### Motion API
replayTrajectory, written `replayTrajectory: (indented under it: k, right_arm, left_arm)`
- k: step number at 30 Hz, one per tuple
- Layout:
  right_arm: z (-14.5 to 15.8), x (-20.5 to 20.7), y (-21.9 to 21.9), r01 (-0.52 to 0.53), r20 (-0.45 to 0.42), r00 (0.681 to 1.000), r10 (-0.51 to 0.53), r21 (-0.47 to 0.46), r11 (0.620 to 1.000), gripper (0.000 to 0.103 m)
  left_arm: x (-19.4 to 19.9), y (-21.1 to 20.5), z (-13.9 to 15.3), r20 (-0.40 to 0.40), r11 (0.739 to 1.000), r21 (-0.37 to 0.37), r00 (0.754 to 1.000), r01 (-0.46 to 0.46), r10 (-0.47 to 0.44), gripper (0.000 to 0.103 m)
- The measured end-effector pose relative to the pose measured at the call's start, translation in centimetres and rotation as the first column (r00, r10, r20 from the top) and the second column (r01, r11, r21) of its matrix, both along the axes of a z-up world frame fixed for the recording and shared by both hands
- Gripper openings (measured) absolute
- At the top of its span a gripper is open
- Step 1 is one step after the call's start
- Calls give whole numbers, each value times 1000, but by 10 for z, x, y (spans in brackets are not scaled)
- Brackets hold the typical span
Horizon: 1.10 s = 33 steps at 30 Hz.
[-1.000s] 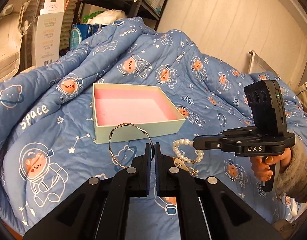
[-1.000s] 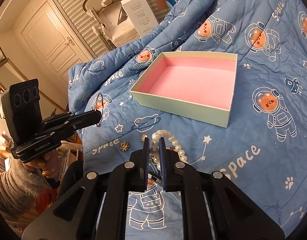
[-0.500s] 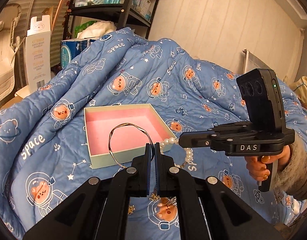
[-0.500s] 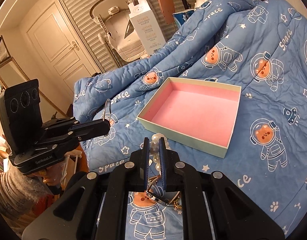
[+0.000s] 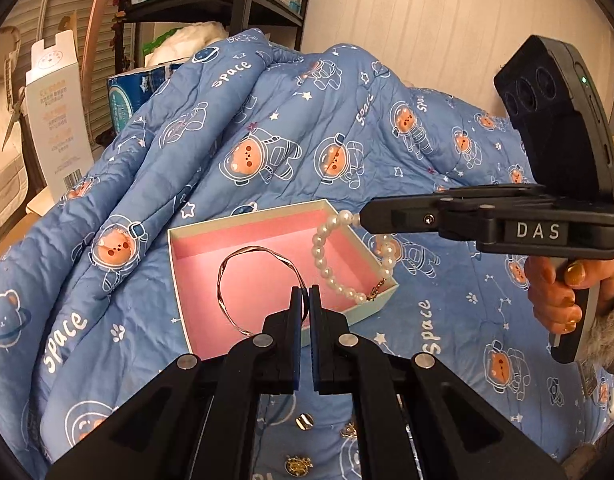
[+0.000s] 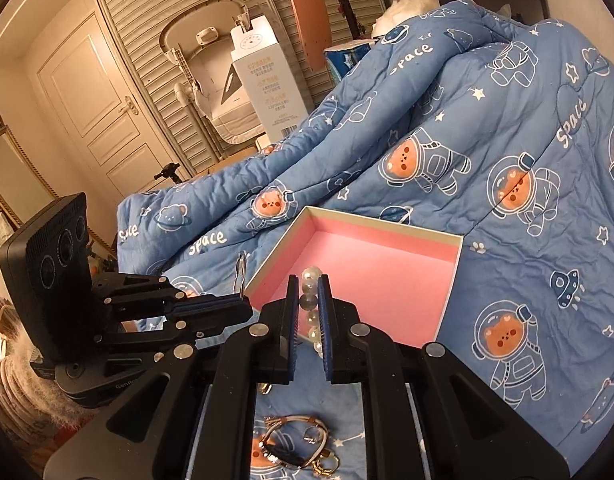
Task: Organize jewelry
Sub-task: 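Carry the pearl bracelet in the right tool while the left tool carries the bangle into the box, then open both tools to drop the bracelet and bangle into the pink box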
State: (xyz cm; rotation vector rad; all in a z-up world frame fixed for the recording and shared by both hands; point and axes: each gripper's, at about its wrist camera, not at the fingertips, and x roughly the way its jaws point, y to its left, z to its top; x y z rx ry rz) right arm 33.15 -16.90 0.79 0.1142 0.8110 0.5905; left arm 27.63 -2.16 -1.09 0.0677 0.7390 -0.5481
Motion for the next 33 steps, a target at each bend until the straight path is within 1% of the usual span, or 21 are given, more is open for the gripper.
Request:
replayTrajectory:
  k: [4,9,14,16,21,28,33]
  right_arm:
    - [-9,25,2,28,-20,999,-28,-20,999,10]
    - [-29,59,4,71,-84,994,-74,-34,997,10]
    - [-52,91,-1,129,-168,977,-129,-11,992,10]
    - [-60,100,-3,151,-187,971,-152,-20,988,10]
    - [-73,113,-8,187,-195,961,-197,-66,980,10]
    - [-81,117,-5,200,-173,960,-222,-136,970,10]
    - [-87,122,-3,203,-170,958,-229,-160,966,10]
  left_arm:
    - [22,-7,-9,-26,999,50,1000,1,0,4]
    - [51,-17,-21,-73,995,97,997,1,7,4]
    - [74,-29,-35,-124,990,139,992,12,5,4]
    - [82,-31,-43,-149,988,153,989,11,12,4]
    - [98,-33,-62,-205,982,186,978,2,37,4]
    - [108,-37,-75,-233,979,204,971,6,43,4]
    - [114,-36,-77,-239,978,208,969,-11,62,4]
